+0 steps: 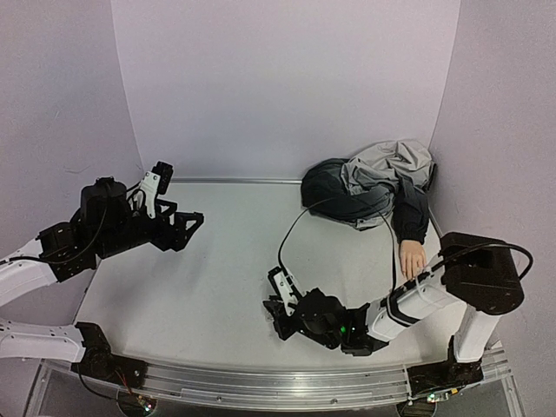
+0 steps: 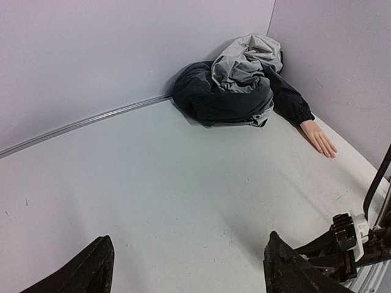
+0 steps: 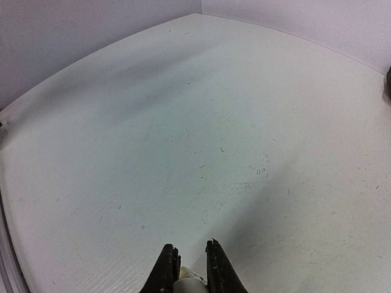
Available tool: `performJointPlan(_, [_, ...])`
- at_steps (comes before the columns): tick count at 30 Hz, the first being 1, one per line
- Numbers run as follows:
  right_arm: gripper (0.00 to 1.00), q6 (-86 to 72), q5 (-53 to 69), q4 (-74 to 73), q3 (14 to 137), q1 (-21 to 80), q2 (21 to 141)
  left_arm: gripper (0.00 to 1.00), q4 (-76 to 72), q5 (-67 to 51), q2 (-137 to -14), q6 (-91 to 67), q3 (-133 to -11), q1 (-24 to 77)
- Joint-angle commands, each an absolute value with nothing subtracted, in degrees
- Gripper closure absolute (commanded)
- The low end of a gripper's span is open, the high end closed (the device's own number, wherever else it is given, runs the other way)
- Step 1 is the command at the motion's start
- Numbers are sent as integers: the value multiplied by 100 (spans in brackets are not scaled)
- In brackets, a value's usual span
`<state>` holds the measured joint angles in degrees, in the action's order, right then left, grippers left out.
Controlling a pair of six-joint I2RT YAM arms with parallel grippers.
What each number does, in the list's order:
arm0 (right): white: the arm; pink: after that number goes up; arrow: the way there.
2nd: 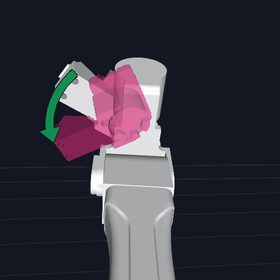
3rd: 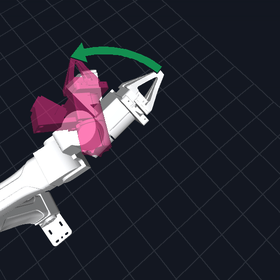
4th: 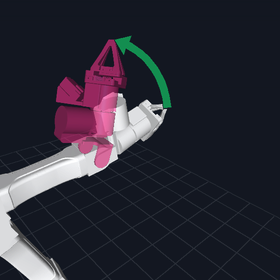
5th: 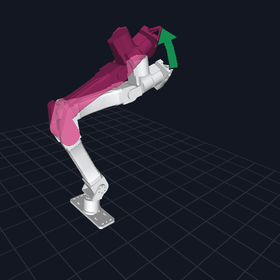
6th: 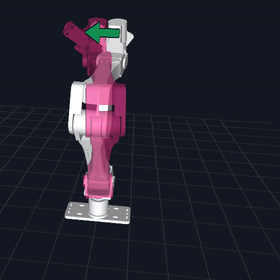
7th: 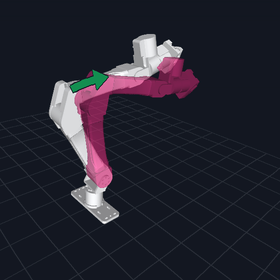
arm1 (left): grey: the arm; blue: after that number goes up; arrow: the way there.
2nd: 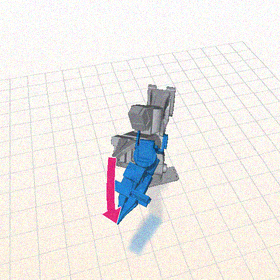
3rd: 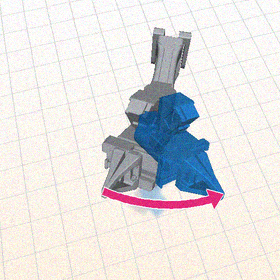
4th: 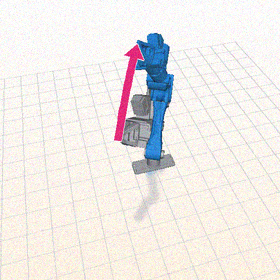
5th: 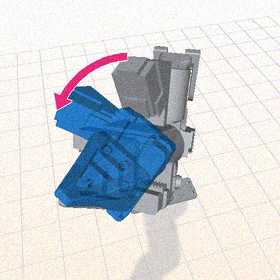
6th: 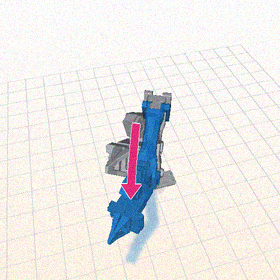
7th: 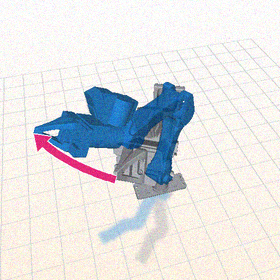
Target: Paint the nails
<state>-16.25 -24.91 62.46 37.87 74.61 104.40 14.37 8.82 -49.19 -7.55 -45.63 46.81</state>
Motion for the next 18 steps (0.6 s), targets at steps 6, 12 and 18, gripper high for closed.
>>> performJointPlan(6, [100,-2001,-3391,7072,3823,7699,10878,15,1248,973,-4810,-861,-4545,4649])
performJointPlan(12, [62,-2009,-3532,7092,3645,7687,10666,15,1246,947,-4830,-857,-4559,4649])
performJointPlan(18, [35,-1921,-3240,6921,3382,7426,9997,13,1248,909,-4831,-800,-4586,4643])
